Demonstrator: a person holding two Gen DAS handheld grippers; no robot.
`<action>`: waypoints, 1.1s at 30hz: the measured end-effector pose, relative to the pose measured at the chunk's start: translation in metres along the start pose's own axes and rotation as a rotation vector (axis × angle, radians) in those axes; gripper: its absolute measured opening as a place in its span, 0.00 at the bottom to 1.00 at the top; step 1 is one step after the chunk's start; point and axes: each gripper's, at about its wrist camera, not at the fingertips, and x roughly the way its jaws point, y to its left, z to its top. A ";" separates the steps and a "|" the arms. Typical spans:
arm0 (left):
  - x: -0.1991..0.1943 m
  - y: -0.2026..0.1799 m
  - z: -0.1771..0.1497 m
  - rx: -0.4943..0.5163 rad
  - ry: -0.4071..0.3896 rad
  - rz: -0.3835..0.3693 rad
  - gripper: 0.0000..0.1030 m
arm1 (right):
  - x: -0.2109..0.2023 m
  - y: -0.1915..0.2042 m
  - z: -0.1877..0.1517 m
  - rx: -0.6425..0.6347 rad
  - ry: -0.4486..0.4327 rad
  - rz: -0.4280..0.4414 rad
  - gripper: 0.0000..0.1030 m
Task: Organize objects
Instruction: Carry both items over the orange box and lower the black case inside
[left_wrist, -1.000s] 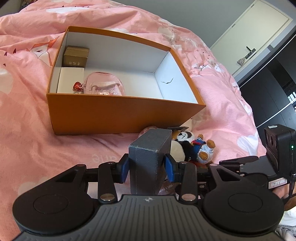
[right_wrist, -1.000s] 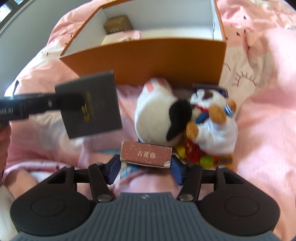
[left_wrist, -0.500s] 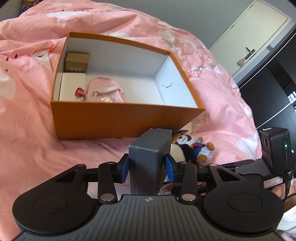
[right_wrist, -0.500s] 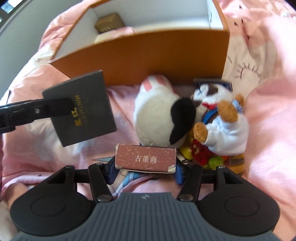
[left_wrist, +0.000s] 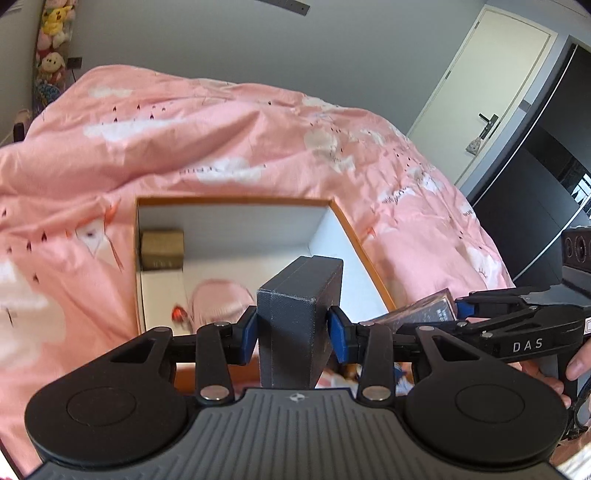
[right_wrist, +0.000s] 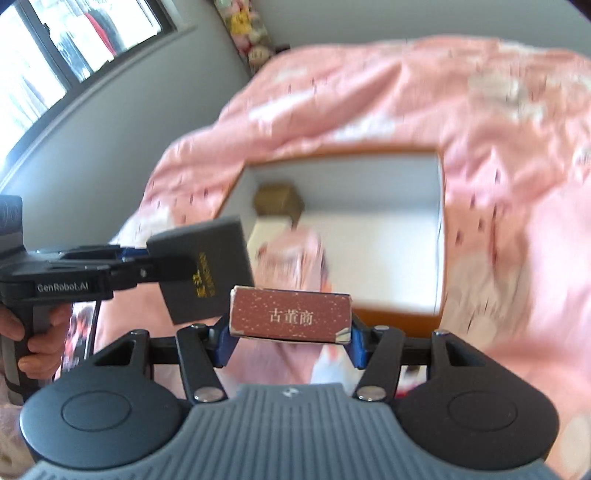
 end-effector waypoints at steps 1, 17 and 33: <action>0.003 0.003 0.008 0.003 -0.003 0.007 0.44 | 0.001 -0.001 0.008 -0.005 -0.020 -0.008 0.58; 0.150 0.053 0.080 0.010 0.218 0.045 0.44 | 0.115 -0.059 0.077 0.055 0.078 -0.110 0.58; 0.210 0.083 0.084 0.002 0.352 0.039 0.45 | 0.163 -0.070 0.093 0.032 0.182 -0.142 0.58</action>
